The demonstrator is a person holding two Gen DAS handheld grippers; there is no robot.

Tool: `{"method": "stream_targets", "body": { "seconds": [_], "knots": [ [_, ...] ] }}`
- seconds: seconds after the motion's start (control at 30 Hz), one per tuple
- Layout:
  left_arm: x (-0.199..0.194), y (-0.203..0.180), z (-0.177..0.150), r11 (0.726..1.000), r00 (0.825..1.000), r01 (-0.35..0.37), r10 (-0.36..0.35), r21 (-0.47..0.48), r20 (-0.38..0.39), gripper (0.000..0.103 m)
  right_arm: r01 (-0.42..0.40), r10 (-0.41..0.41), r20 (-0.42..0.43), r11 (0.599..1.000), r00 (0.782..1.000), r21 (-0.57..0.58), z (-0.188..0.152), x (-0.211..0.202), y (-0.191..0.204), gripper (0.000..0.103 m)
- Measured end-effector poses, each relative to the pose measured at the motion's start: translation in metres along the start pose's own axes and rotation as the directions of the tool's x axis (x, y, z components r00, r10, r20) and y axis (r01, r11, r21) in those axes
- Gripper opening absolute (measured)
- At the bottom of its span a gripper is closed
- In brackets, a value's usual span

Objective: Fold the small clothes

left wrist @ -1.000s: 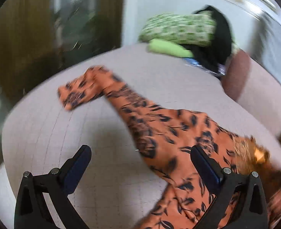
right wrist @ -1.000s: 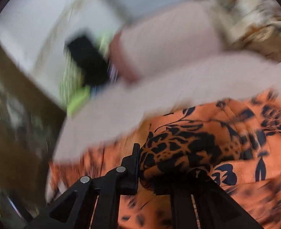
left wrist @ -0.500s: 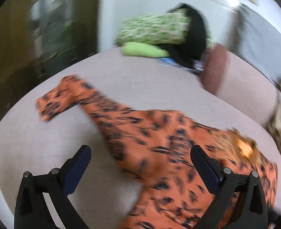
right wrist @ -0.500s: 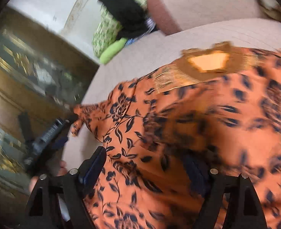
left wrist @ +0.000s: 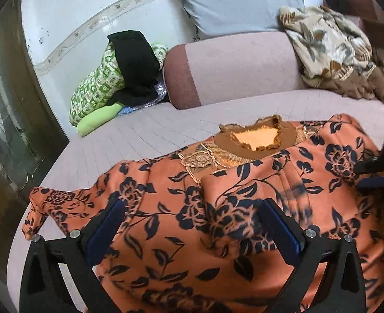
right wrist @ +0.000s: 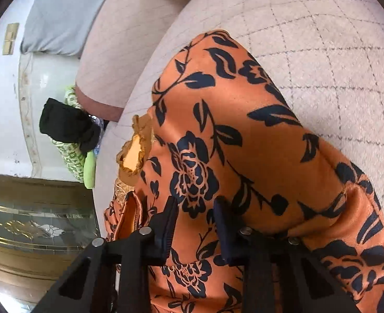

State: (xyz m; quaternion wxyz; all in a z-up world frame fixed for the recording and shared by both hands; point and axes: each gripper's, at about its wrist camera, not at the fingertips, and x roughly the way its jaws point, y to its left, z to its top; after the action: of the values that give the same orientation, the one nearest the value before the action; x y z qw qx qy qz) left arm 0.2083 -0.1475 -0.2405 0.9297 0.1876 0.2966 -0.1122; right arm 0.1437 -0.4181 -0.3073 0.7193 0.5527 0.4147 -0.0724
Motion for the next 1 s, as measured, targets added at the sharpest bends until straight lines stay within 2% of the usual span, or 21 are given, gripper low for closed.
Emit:
{"method": "stream_targets", "body": {
  "seconds": [0.07,0.1,0.13,0.2,0.23,0.27,0.33,0.43,0.5,0.57,0.6,0.63,0.67,0.7,0.73,0.8,0.87,0.9,0.93,0.97,1.0],
  "knots": [
    [0.013,-0.002,-0.001,0.999,0.999,-0.038,0.038,0.013,-0.038,0.086,-0.015,0.015,-0.024,1.000,1.000,0.025,-0.003,-0.004,-0.005,0.031],
    [0.018,0.001,-0.001,1.000,0.998,-0.024,0.024,-0.001,-0.060,0.053,-0.016,0.017,-0.032,0.999,0.999,0.030,-0.005,-0.007,-0.008,0.031],
    [0.026,0.009,0.000,0.998,0.994,0.037,-0.042,-0.056,-0.104,0.028,-0.017,0.018,-0.041,0.999,0.999,0.032,-0.006,-0.008,-0.008,0.031],
    [0.032,0.025,-0.002,0.979,0.982,0.118,-0.140,-0.165,-0.127,0.015,-0.015,0.016,-0.047,0.999,0.999,0.033,-0.012,-0.001,-0.007,0.031],
    [0.031,0.033,-0.003,0.968,0.979,0.139,-0.166,-0.208,-0.119,0.009,-0.013,0.015,-0.046,0.999,0.999,0.032,-0.014,0.000,-0.004,0.031],
    [0.029,0.041,-0.003,0.966,0.983,0.121,-0.149,-0.231,-0.111,0.008,-0.010,0.011,-0.044,1.000,0.999,0.027,-0.016,-0.004,-0.005,0.031],
    [0.025,0.063,-0.003,0.954,0.990,0.085,-0.114,-0.287,-0.086,0.008,0.002,-0.001,-0.033,1.000,0.999,0.009,-0.018,-0.004,-0.001,0.031],
    [0.028,0.109,-0.010,0.892,0.987,0.071,-0.127,-0.446,-0.096,0.008,0.007,-0.007,0.011,0.999,1.000,-0.045,-0.023,-0.008,0.011,0.035],
    [0.032,0.130,-0.017,0.857,0.984,0.030,-0.117,-0.515,-0.138,0.008,-0.036,0.047,0.068,0.988,0.997,-0.153,-0.028,-0.014,0.038,0.035],
    [0.032,0.144,-0.022,0.831,0.979,-0.010,-0.105,-0.556,-0.173,0.010,-0.117,0.129,0.043,0.971,0.991,-0.210,-0.031,-0.009,0.059,0.035],
    [0.030,0.149,-0.024,0.823,0.979,-0.022,-0.097,-0.568,-0.179,0.015,-0.182,0.188,0.011,0.962,0.982,-0.203,-0.032,-0.003,0.066,0.035],
    [0.028,0.154,-0.025,0.821,0.980,-0.038,-0.080,-0.570,-0.181,0.025,-0.224,0.225,-0.018,0.956,0.974,-0.191,-0.033,0.007,0.073,0.035],
    [0.024,0.156,-0.025,0.825,0.982,-0.065,-0.048,-0.561,-0.184,0.033,-0.178,0.179,-0.013,0.961,0.984,-0.210,-0.036,0.018,0.082,0.035],
    [0.019,0.161,-0.025,0.830,0.982,-0.106,0.002,-0.547,-0.188,0.050,-0.079,0.087,0.023,0.967,0.996,-0.241,-0.039,0.026,0.089,0.035],
    [0.014,0.168,-0.024,0.830,0.981,-0.146,0.051,-0.539,-0.186,0.061,0.041,-0.023,0.072,0.964,0.997,-0.263,-0.042,0.041,0.096,0.035],
    [0.010,0.181,-0.023,0.819,0.979,-0.192,0.122,-0.540,-0.164,0.062,0.110,-0.097,0.062,0.959,0.993,-0.261,-0.046,0.067,0.104,0.035],
    [0.002,0.194,-0.022,0.805,0.967,-0.255,0.209,-0.536,-0.146,0.064,0.175,-0.163,0.062,0.937,0.985,-0.303,-0.063,0.090,0.127,0.035],
    [-0.001,0.200,-0.022,0.794,0.959,-0.282,0.242,-0.538,-0.145,0.066,0.102,-0.102,0.018,0.933,0.995,-0.344,-0.077,0.099,0.146,0.035],
    [-0.003,0.206,-0.022,0.781,0.953,-0.300,0.265,-0.547,-0.145,0.067,-0.044,0.015,-0.084,0.933,0.996,-0.357,-0.090,0.104,0.166,0.035],
    [-0.005,0.212,-0.023,0.769,0.950,-0.309,0.277,-0.560,-0.144,0.067,-0.189,0.135,-0.168,0.913,0.976,-0.361,-0.103,0.103,0.188,0.035],
    [-0.006,0.216,-0.024,0.760,0.948,-0.313,0.283,-0.570,-0.144,0.067,-0.263,0.204,-0.188,0.888,0.961,-0.377,-0.111,0.097,0.203,0.035]
  ]
}}
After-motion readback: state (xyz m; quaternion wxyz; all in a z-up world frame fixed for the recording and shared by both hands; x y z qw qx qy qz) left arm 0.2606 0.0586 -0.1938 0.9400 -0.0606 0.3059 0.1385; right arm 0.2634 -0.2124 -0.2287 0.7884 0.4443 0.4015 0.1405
